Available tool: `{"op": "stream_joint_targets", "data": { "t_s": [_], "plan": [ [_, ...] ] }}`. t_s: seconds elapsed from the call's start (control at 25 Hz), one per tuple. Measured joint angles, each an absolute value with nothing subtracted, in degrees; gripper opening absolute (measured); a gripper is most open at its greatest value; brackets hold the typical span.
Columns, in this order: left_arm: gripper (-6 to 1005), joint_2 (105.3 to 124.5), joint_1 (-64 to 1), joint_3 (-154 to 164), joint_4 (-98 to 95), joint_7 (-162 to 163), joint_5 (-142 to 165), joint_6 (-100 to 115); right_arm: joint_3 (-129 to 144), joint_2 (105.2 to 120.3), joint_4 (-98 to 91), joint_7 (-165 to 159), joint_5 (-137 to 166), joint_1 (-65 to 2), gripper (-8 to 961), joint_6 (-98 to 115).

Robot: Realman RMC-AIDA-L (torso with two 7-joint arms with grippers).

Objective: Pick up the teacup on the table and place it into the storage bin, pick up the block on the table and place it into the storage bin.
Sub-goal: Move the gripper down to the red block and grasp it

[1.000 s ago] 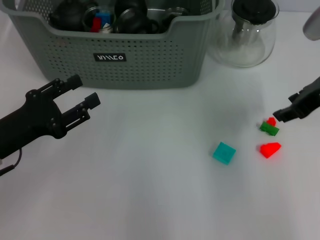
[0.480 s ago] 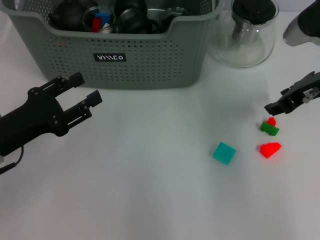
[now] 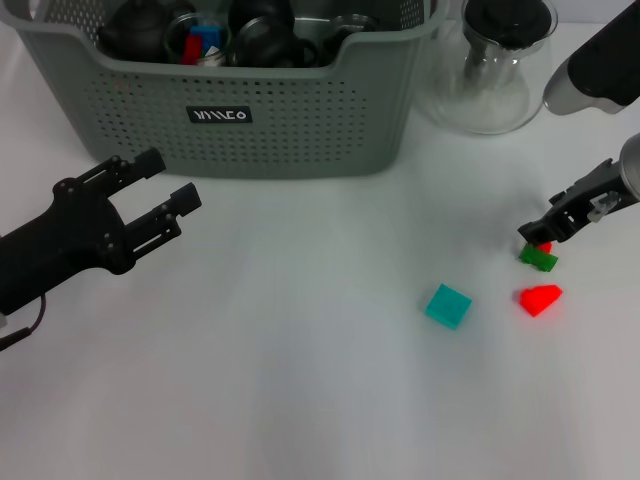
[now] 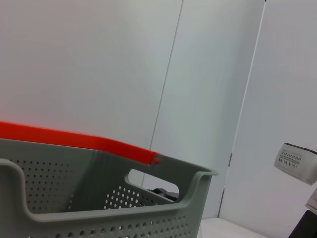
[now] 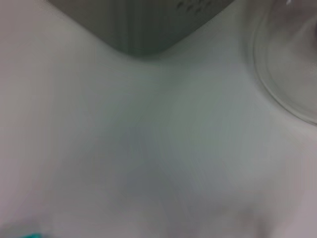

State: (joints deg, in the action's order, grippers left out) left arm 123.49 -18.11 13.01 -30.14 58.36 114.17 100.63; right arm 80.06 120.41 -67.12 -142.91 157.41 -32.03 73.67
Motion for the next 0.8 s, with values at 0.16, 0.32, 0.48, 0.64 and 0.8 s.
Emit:
{"op": "stream_joint_targets", "data": {
  "t_s": [0.16,0.32,0.48,0.64,0.8],
  "plan": [
    [658,123.49,-18.0,13.0,-30.1,58.4,114.2,100.5,80.3,120.41,-67.0,-142.9,157.4,-32.0,550,74.5],
    [658,123.53,-17.9,13.0,-30.1,58.4,114.2,100.2,80.6,120.33,-67.5,-142.6,156.9,-32.0,537,76.6],
    [658,123.58,-17.9,13.0,-30.1,58.3,114.2,100.2,80.6,120.32,-67.5,-142.8,157.0,-31.9,525,77.3],
    [658,123.58,-17.9,13.0,-30.1,58.3,114.3,100.2,80.5,120.30,-67.4,-142.9,157.1,-31.8,512,77.3],
    [658,123.62,-17.8,13.0,-30.1,58.3,114.3,100.2,80.5,120.21,-67.2,-142.9,157.1,-31.7,499,77.2]
  ]
}}
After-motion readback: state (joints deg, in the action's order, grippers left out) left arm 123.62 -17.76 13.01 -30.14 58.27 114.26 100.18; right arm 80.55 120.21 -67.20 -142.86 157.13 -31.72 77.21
